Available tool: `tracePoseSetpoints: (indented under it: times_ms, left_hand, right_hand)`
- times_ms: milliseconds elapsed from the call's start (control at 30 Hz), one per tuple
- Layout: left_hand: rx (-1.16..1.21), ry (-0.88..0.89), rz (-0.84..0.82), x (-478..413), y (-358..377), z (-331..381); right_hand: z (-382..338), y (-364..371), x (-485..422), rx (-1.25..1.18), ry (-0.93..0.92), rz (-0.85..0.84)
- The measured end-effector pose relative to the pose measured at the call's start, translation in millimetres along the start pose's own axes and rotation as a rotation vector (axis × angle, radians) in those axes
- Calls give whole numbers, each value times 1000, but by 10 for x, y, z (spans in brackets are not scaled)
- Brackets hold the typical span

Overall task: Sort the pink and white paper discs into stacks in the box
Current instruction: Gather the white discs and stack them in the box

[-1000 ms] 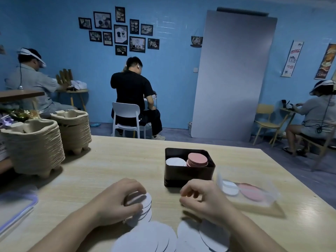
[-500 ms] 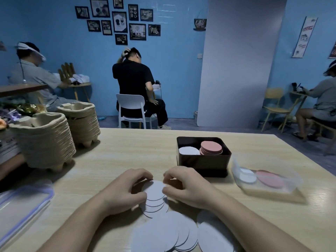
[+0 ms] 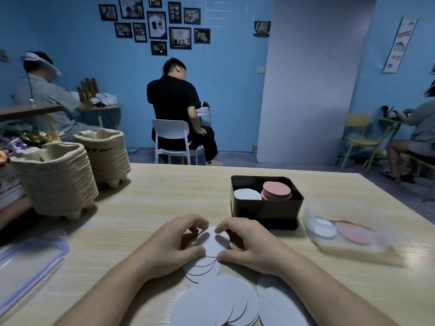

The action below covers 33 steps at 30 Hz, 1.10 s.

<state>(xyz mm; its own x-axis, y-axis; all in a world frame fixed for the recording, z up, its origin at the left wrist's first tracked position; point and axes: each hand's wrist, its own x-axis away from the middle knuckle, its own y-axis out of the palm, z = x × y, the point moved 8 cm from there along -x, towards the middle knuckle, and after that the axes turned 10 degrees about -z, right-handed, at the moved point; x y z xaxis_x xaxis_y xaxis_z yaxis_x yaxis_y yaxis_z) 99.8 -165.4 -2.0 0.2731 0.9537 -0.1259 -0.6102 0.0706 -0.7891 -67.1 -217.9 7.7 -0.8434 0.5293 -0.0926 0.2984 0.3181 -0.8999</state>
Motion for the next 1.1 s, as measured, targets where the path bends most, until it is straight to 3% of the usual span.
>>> tracePoseSetpoints:
  times_ms: [400, 600, 833, 1100]
  left_hand:
    - [30, -113, -33, 129, -77, -92]
    - [73, -89, 54, 132, -116, -51]
    - [136, -30, 281, 184, -307, 31]
    - [59, 95, 242, 57, -133, 261]
  right_hand:
    - [213, -249, 293, -70, 66, 85]
    - [245, -281, 306, -110, 62, 121]
    - [260, -270, 302, -100, 81, 117]
    - [89, -236, 240, -94, 12, 156]
